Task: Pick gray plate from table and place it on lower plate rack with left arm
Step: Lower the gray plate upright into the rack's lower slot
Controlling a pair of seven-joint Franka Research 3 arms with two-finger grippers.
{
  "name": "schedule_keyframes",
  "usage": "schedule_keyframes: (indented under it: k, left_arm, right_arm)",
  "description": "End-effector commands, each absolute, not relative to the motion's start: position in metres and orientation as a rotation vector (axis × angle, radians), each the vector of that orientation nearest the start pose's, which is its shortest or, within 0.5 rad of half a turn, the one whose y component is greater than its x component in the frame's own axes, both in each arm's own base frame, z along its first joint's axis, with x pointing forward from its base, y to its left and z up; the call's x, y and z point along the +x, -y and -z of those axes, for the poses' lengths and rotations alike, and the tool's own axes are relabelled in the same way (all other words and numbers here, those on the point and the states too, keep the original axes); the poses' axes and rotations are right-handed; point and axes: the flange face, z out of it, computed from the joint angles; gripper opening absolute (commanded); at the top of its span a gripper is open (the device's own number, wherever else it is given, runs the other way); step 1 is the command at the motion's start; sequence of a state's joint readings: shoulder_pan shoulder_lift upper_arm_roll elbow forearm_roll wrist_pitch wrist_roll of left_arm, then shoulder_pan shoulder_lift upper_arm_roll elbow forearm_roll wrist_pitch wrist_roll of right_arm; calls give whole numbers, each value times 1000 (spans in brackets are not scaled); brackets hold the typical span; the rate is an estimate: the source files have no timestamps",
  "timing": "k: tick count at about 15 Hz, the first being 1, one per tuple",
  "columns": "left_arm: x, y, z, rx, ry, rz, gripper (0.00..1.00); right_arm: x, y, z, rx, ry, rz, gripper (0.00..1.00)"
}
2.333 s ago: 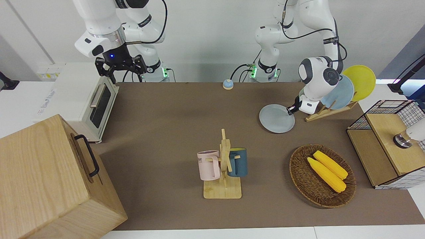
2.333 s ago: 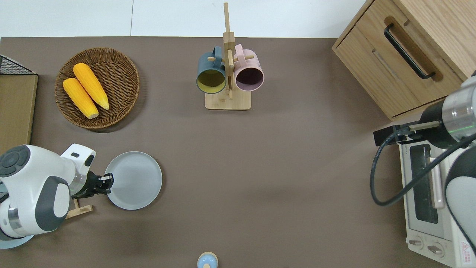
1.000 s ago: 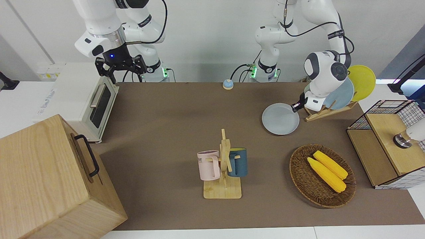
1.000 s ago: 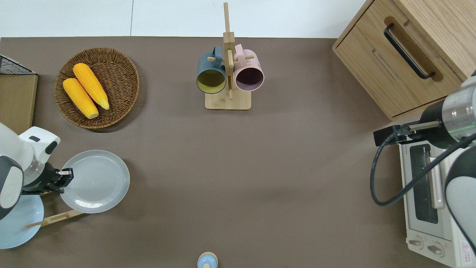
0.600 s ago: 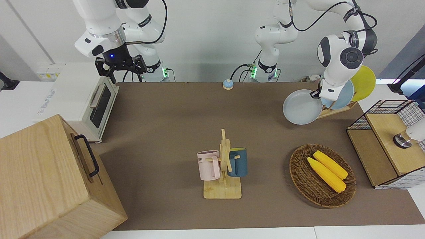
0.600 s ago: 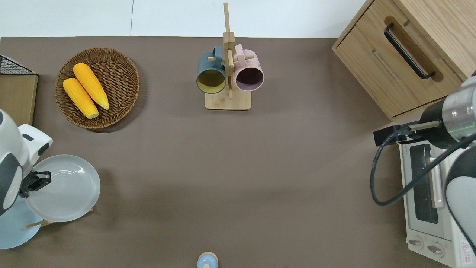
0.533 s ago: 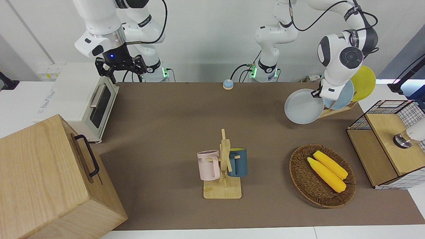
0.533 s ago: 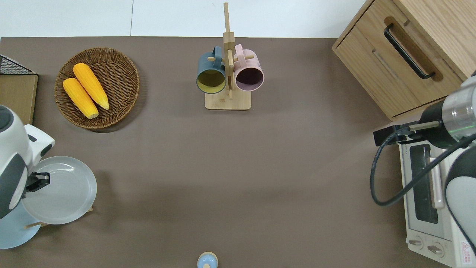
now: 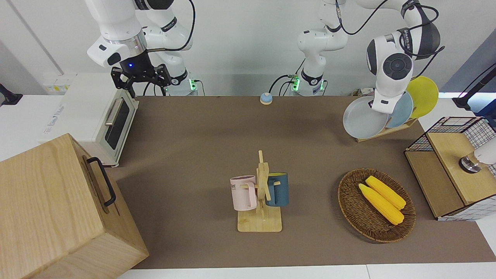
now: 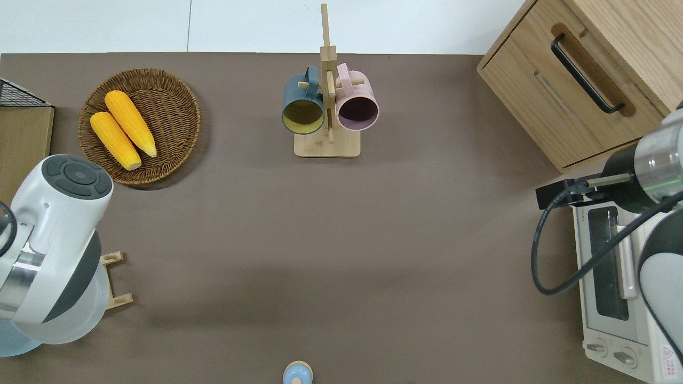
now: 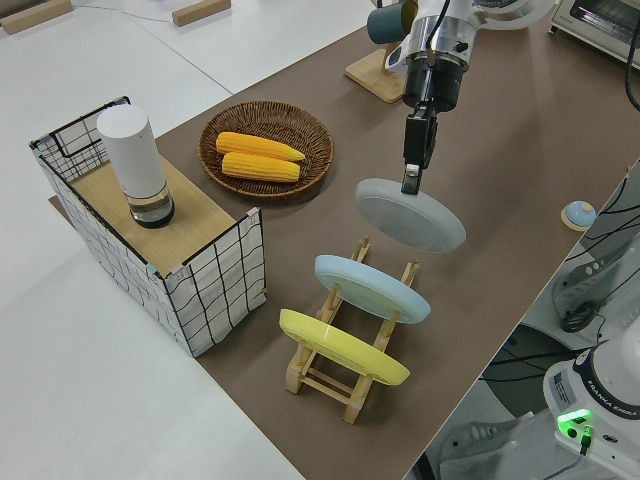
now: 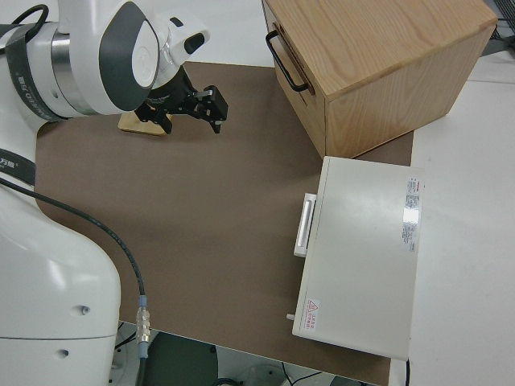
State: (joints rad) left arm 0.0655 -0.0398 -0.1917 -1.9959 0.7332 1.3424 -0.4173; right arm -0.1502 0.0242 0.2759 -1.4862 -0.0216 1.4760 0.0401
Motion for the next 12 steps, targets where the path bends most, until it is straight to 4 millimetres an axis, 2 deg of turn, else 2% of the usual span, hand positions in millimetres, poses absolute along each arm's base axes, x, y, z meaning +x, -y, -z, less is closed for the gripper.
schedule_keyframes:
  k: [1,3,5,10,12]
  left_arm:
    - [482,-27,-463,-2128,296,-439,0]
    - [479,-30,-443,-2080,336,-440,0]
    - [478,-30,-432,-2057,352,-436,0]
    - [478,-34,-427,-2055,363,-446,0]
    - [479,-32,-424,-2058,369,-445,89]
  right_arm:
    - [546,-64,-647,-3159,111,-54,983]
    - [547,-63,-647,-3159,111,-54,983]
    - [547,-63,-647,-3159,108,-54,983]
    - [546,-63,-647,-3159,108,-54,983]
    - [546,-63,-647,-3159,108,-54,983]
